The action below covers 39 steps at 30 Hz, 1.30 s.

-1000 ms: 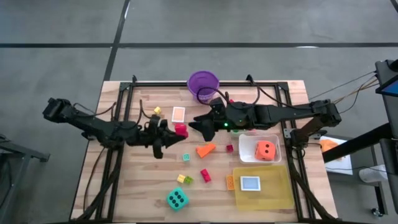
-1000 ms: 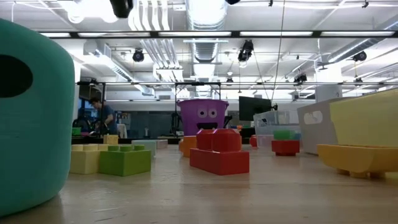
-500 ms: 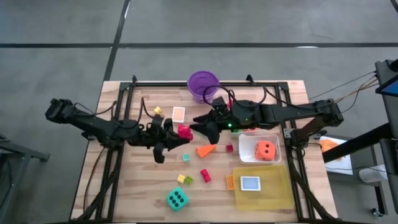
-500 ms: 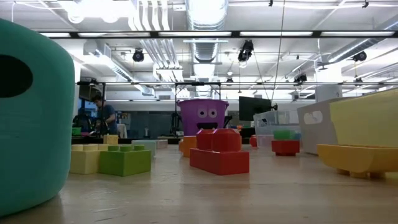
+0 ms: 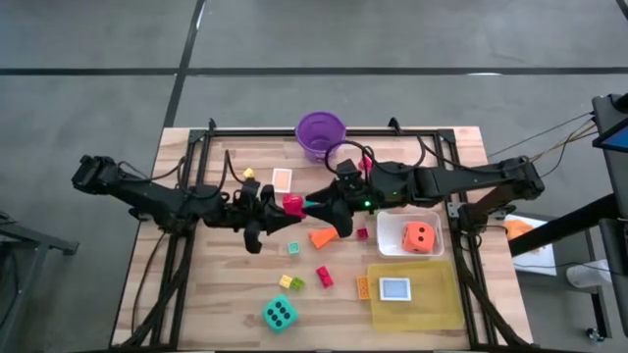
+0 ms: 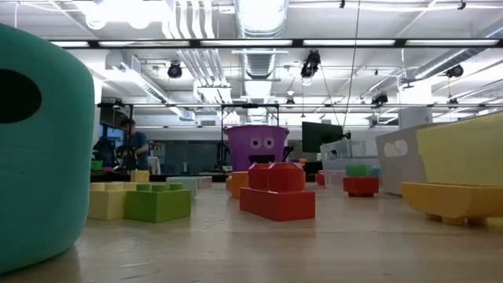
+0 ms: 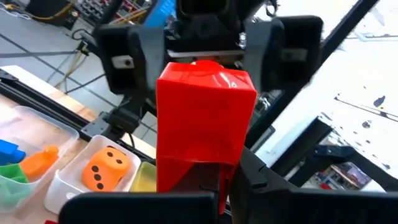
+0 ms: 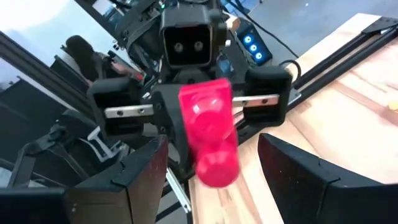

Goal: Pick & Place Toys
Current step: Put the red game piece into the transparent bin

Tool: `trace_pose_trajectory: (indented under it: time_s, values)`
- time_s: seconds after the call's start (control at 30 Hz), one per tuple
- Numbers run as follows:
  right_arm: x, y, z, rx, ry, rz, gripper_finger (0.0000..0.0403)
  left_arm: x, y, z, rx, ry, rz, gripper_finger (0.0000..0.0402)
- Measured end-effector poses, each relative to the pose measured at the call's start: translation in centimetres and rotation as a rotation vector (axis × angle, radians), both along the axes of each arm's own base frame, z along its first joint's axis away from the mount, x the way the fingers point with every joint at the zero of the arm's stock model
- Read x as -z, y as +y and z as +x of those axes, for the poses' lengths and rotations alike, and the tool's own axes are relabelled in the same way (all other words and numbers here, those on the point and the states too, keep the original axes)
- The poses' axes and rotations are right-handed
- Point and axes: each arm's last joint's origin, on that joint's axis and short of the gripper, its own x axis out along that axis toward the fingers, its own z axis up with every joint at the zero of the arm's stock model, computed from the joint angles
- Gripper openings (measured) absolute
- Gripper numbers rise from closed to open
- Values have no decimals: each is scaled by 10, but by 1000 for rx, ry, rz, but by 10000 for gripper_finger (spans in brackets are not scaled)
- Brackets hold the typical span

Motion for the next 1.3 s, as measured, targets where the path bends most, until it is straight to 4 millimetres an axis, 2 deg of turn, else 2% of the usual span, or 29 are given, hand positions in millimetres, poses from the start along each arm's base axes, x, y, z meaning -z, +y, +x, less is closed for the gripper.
trace_pose_trajectory:
  time_s: [0.2, 0.43, 0.77, 1.03, 1.3]
  values:
    - [-4, 1, 1, -8, -39, 7, 244, 0, 4, 1, -8, 0, -14, 0]
    - [1, 2, 8, -9, -41, 8, 244, -1, 10, 3, -12, -8, -26, 0]
    - [2, -2, 11, 1, -62, -4, 244, -3, 9, 5, 21, -48, -45, 0]
    - [3, -4, 13, 8, -56, -9, 244, 8, 6, 20, 59, -29, -100, 0]
    - [3, -5, 13, 7, -51, -7, 244, -7, 6, 38, 96, -40, -55, 0]
